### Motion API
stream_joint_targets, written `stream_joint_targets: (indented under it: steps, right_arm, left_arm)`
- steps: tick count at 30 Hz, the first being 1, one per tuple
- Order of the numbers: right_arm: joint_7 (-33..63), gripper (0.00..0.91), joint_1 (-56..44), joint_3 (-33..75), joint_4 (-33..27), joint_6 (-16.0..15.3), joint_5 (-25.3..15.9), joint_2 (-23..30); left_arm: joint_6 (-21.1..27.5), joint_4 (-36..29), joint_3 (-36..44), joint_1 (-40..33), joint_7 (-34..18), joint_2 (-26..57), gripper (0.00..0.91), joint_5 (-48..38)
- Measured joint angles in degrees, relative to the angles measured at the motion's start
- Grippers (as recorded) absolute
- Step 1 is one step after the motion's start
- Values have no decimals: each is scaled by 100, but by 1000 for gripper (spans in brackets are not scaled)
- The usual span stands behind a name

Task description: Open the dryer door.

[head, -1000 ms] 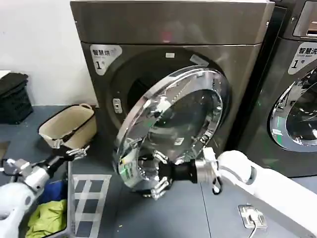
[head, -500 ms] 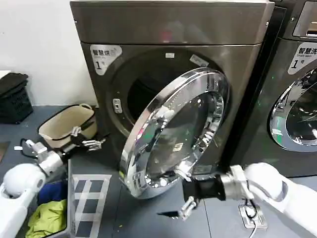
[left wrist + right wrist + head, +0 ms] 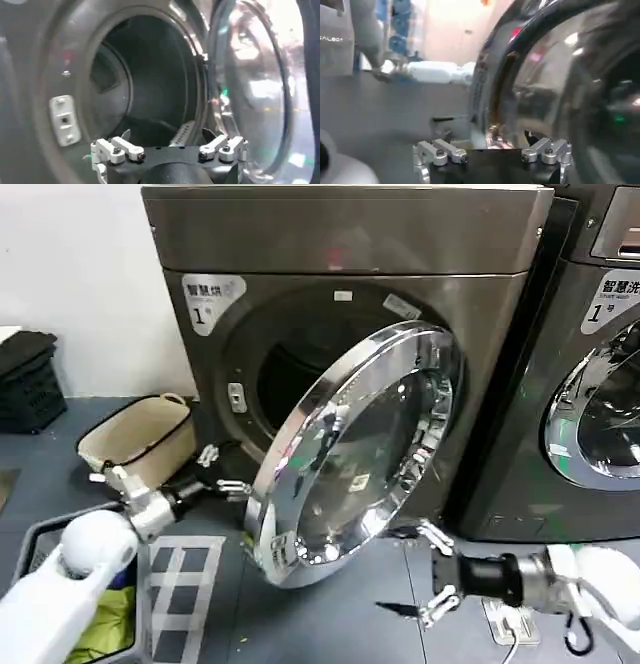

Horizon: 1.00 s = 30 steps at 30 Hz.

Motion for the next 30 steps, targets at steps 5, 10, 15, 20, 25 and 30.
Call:
stream_joint_targets:
  steps: [5, 10, 15, 20, 25, 30]
  right_arm:
    - [11, 907, -1310, 1365, -124, 448, 180, 306]
    - [362, 907, -2358, 2423, -75, 745, 260, 861]
    - [463, 907, -3084, 3230, -74, 902, 287, 1511]
    - [589, 907, -3526, 3979, -174, 1007, 287, 2161]
    - [812, 907, -3708, 4486, -396, 1129, 210, 2642]
    - [992, 907, -3766, 4876, -799, 1140, 228, 2882]
  left_arm:
    - [-83, 18, 325, -233, 16, -89, 907, 51]
    - [-119, 59, 564, -422, 22, -195, 907, 42]
    - [-139, 122, 763, -624, 21, -329, 907, 40]
    - [-153, 184, 1030, -847, 21, -514, 907, 50]
    - [-177, 253, 1312, -1072, 18, -691, 907, 54]
    - [-199, 282, 1575, -1239, 21, -834, 907, 47]
